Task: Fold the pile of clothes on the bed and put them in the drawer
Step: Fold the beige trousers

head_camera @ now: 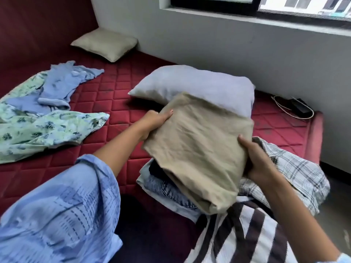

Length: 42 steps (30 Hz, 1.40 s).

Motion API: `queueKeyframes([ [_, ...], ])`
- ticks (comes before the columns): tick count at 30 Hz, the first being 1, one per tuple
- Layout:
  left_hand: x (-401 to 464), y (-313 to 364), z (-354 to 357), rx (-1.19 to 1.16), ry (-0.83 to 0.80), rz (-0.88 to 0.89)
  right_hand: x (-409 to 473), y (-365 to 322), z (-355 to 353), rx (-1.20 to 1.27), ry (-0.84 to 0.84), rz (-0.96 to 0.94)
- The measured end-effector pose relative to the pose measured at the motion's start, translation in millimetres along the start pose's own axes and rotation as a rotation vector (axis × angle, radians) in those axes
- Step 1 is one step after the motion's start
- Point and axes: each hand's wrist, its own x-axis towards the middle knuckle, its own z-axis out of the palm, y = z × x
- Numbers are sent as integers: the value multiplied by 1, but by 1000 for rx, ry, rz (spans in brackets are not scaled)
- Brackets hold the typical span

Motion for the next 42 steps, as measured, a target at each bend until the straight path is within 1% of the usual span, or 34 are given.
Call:
queueKeyframes([
  [2,9,-20,8,87,2,-58,15,20,-3,-55,-7,26],
  [3,14,-31,12,130,-2,-95,22,29,-5,-115,9,11],
  [4,21,-43,16,156,-8,-127,30,38,-8,-195,39,-49],
  [6,35,-60,24,164,-8,-161,43,49,-14,-458,137,-307],
  [7,40,-64,28,174,9,-156,46,50,-14,-634,220,-449],
  [8,43,-66,32,210,44,-133,47,50,-11,-793,326,-572],
  [10,45,-66,39,345,170,-47,48,47,1,-1051,543,-810],
  [11,39,-65,43,427,245,46,47,47,9,-1155,604,-895],
  [12,33,-64,47,520,300,190,51,47,17,-1240,594,-922],
  [13,30,-63,51,624,314,352,55,47,27,-1315,539,-902],
  [14,28,-63,55,708,282,486,61,50,35,-1390,469,-851],
  [15,31,-64,60,766,224,570,68,55,42,-1459,418,-795],
  [16,34,-64,64,800,183,597,77,62,45,-1506,403,-763],
  [20,60,-67,76,885,159,519,107,79,46,-1535,476,-730],
  [22,69,-69,82,931,149,491,116,78,44,-1546,477,-708],
  [26,89,-72,87,905,117,445,132,77,45,-1566,466,-674],
  [31,103,-78,92,875,114,432,150,83,46,-1548,500,-666],
  [35,114,-84,98,850,130,448,159,88,46,-1558,527,-653],
  [42,101,-92,99,751,258,598,150,96,43,-1528,559,-711],
])
